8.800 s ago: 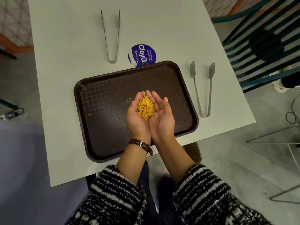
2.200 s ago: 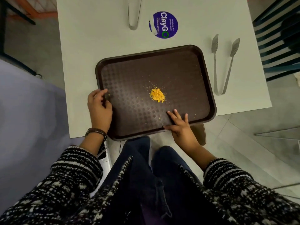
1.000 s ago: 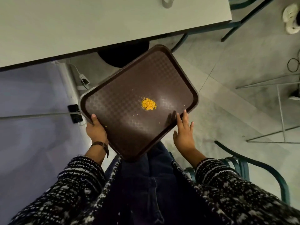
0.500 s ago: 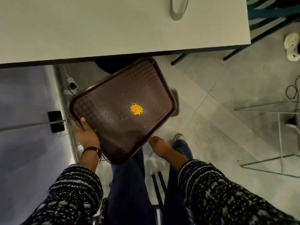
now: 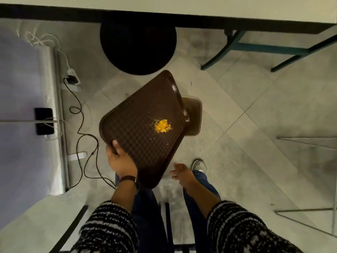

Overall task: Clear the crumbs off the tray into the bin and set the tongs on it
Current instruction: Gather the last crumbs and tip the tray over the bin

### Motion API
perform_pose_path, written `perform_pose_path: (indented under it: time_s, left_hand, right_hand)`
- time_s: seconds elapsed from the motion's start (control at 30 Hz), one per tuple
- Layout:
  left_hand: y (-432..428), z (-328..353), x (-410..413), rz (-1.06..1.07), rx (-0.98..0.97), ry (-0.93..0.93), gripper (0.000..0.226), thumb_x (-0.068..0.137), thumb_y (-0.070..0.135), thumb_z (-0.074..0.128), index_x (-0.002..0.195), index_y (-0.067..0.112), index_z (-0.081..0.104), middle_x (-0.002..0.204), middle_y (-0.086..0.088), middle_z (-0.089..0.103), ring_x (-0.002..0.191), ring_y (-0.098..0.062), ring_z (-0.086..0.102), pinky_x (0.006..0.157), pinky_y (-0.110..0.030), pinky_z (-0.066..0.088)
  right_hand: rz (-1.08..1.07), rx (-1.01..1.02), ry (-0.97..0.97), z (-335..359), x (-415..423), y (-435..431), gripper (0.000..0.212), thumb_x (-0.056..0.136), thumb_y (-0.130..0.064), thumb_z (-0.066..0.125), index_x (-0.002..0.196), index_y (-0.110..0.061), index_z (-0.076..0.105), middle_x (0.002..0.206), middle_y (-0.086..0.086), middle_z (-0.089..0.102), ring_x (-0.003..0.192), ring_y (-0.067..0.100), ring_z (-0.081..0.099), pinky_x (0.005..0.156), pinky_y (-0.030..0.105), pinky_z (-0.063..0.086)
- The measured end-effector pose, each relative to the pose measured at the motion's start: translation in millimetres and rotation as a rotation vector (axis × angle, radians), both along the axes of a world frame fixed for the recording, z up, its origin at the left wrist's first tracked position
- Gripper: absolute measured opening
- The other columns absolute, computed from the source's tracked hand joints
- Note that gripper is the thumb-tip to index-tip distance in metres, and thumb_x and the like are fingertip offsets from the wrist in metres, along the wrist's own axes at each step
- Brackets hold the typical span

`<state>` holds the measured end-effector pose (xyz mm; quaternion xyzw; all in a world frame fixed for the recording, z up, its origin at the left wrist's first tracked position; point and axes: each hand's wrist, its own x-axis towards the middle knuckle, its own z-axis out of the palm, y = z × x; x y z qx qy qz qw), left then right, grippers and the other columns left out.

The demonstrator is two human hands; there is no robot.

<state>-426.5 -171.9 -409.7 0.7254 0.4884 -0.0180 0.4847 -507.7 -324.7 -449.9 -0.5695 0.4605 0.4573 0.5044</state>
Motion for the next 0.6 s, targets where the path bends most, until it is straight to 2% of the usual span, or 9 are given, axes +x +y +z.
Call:
perform_pose_path:
  time_s: [0.03, 0.1, 0.17, 0.23, 0.27, 0.33, 0.5, 0.6]
  left_hand:
    - [-11.8, 3.1, -2.4, 0.01, -0.028, -0.003, 0.04, 0.099, 0.033, 0.034, 0.129, 0.012, 0.047, 0.121, -0.005, 0.057, 0.101, -0.013, 0.051, 0.078, -0.014, 0.04]
    - [-33.7, 10.3, -8.0, 0.024, -0.09, -0.007, 0.041, 0.099, 0.033, 0.033, 0.134, 0.014, 0.042, 0.122, -0.001, 0.052, 0.103, -0.012, 0.048, 0.085, -0.017, 0.039]
    - [-51.1, 16.8, -13.8, 0.017, -0.134, -0.019, 0.043, 0.099, 0.034, 0.033, 0.136, 0.015, 0.037, 0.128, -0.001, 0.048, 0.106, -0.013, 0.048, 0.089, -0.022, 0.038]
    - [-63.5, 18.7, -19.7, -0.01, -0.129, -0.021, 0.044, 0.098, 0.036, 0.033, 0.137, 0.015, 0.036, 0.134, -0.008, 0.049, 0.108, -0.018, 0.05, 0.087, -0.025, 0.04]
    - [-69.3, 20.2, -22.0, -0.021, -0.127, -0.022, 0.044, 0.098, 0.037, 0.033, 0.137, 0.016, 0.036, 0.134, -0.011, 0.049, 0.108, -0.019, 0.052, 0.087, -0.026, 0.041]
    - [-79.6, 23.8, -26.9, -0.027, -0.134, -0.025, 0.045, 0.097, 0.039, 0.033, 0.137, 0.017, 0.035, 0.133, -0.012, 0.05, 0.109, -0.022, 0.053, 0.087, -0.028, 0.042]
    - [-94.8, 37.4, -33.2, 0.012, -0.118, -0.058, 0.039, 0.096, 0.039, 0.035, 0.131, 0.02, 0.038, 0.128, -0.01, 0.054, 0.109, -0.025, 0.056, 0.092, -0.037, 0.048]
    - [-99.1, 47.1, -33.3, 0.058, -0.119, -0.099, 0.031, 0.096, 0.037, 0.037, 0.125, 0.024, 0.04, 0.123, -0.006, 0.055, 0.108, -0.023, 0.057, 0.096, -0.039, 0.048]
  right_hand:
    - [-0.017, 0.017, 0.003, -2.8, -4.0, -5.6, 0.038, 0.099, -0.01, 0.04, 0.136, -0.003, 0.04, 0.138, 0.02, 0.047, 0.127, 0.034, 0.047, 0.062, 0.014, 0.039]
    - [-0.074, 0.022, 0.011, -4.0, -5.1, -15.1, 0.039, 0.099, -0.008, 0.039, 0.138, -0.002, 0.037, 0.142, 0.02, 0.043, 0.13, 0.034, 0.043, 0.06, 0.015, 0.037]
    - [-0.145, 0.025, 0.021, -4.3, -2.8, -19.5, 0.04, 0.1, -0.009, 0.035, 0.138, 0.001, 0.034, 0.145, 0.021, 0.039, 0.132, 0.037, 0.04, 0.065, 0.022, 0.044]
    - [-0.145, -0.01, 0.011, 1.3, 1.0, -24.3, 0.04, 0.102, -0.015, 0.03, 0.137, 0.003, 0.033, 0.145, 0.022, 0.04, 0.132, 0.039, 0.039, 0.089, 0.04, 0.045]
    - [-0.151, -0.026, 0.014, 1.7, 1.2, -27.7, 0.041, 0.102, -0.019, 0.03, 0.137, 0.002, 0.034, 0.143, 0.022, 0.041, 0.132, 0.039, 0.04, 0.099, 0.044, 0.04]
    - [-0.246, -0.009, 0.061, 3.8, 1.0, -31.6, 0.041, 0.102, -0.025, 0.03, 0.136, -0.002, 0.036, 0.141, 0.022, 0.045, 0.13, 0.038, 0.043, 0.105, 0.045, 0.034]
    - [-0.248, -0.036, 0.1, 11.7, -3.1, -33.7, 0.046, 0.1, -0.033, 0.036, 0.138, -0.005, 0.037, 0.14, 0.019, 0.045, 0.126, 0.035, 0.047, 0.097, 0.043, 0.039]
    - [-0.274, -0.038, 0.084, 14.7, -7.5, -36.8, 0.047, 0.099, -0.03, 0.039, 0.137, -0.002, 0.038, 0.139, 0.021, 0.046, 0.125, 0.037, 0.047, 0.084, 0.037, 0.042]
